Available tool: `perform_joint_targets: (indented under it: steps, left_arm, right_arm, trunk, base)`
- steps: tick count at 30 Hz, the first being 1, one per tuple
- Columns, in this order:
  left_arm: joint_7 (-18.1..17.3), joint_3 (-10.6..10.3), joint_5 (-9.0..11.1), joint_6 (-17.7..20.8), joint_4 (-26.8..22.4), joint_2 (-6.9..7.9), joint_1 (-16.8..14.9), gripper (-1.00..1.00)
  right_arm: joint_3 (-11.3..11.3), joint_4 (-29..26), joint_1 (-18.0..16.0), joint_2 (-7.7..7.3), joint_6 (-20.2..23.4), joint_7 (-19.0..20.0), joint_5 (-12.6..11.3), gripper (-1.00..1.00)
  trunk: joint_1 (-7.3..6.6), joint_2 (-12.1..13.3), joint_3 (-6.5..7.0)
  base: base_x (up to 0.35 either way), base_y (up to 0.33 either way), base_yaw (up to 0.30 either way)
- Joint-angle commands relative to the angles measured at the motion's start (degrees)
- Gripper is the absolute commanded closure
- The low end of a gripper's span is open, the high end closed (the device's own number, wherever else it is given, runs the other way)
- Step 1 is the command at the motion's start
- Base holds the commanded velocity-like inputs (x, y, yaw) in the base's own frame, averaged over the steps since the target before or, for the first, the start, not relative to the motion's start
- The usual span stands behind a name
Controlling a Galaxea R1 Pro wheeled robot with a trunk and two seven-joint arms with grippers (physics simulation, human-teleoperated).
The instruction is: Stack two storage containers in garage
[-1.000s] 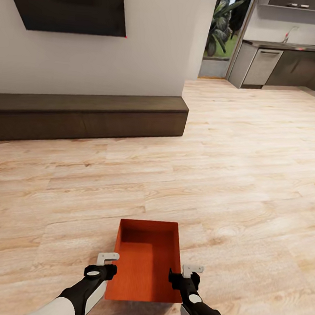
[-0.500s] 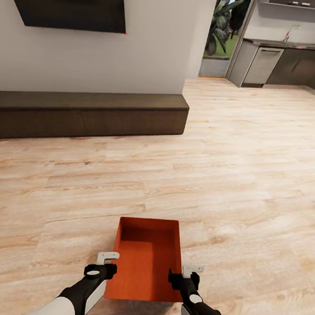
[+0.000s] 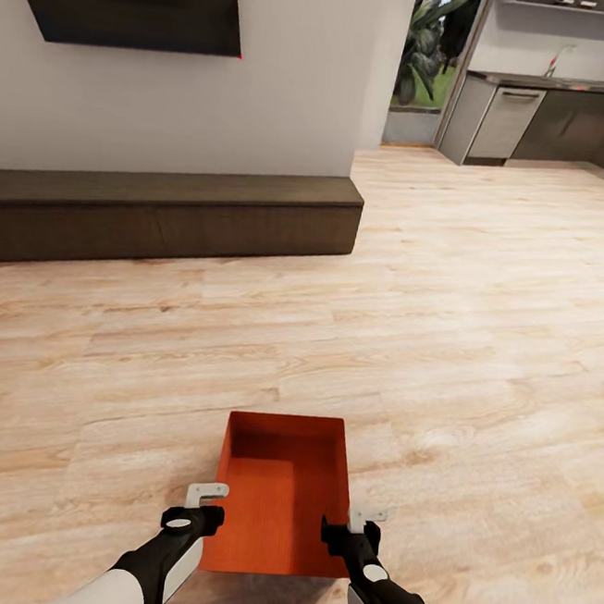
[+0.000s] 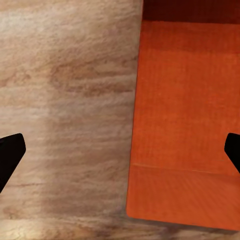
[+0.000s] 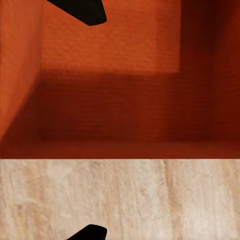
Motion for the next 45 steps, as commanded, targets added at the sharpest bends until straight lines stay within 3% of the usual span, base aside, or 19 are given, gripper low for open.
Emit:
perform_joint_targets:
  steps: [1,25,40,45]
  left_arm:
    - [0.2,-0.1,0.3,0.3,-0.1,-0.01,0.0,-1.00]
    - [0.2,-0.1,0.3,0.3,-0.3,-0.01,0.0,-1.00]
    - [0.1,-0.1,0.3,0.3,-0.3,-0.01,0.0,-1.00]
    - [0.2,-0.1,0.3,0.3,-0.3,-0.01,0.0,-1.00]
  right_arm:
    - [0.3,0.1,0.0,0.01,-0.1,-0.5,0.4,-1.00]
    - [0.2,0.1,-0.1,-0.19,-0.2,-0.5,-0.3,-1.00]
    - [0.0,0.1,-0.1,-1.18,-0.5,-0.5,-0.5,-1.00]
    - [-0.1,0.1,-0.1,-2.12,-0.6,-0.5,-0.5,-1.00]
  trunk:
    - [0.22,-0.4,-0.22]
    - [5.49,-10.1,-4.53]
    - [8.79,-16.1,-7.22]
    - [9.88,-18.1,-8.12]
  base:
    - [0.000,0.000,0.000]
    - [0.000,0.000,0.000]
    - [0.000,0.000,0.000]
    - [0.000,0.000,0.000]
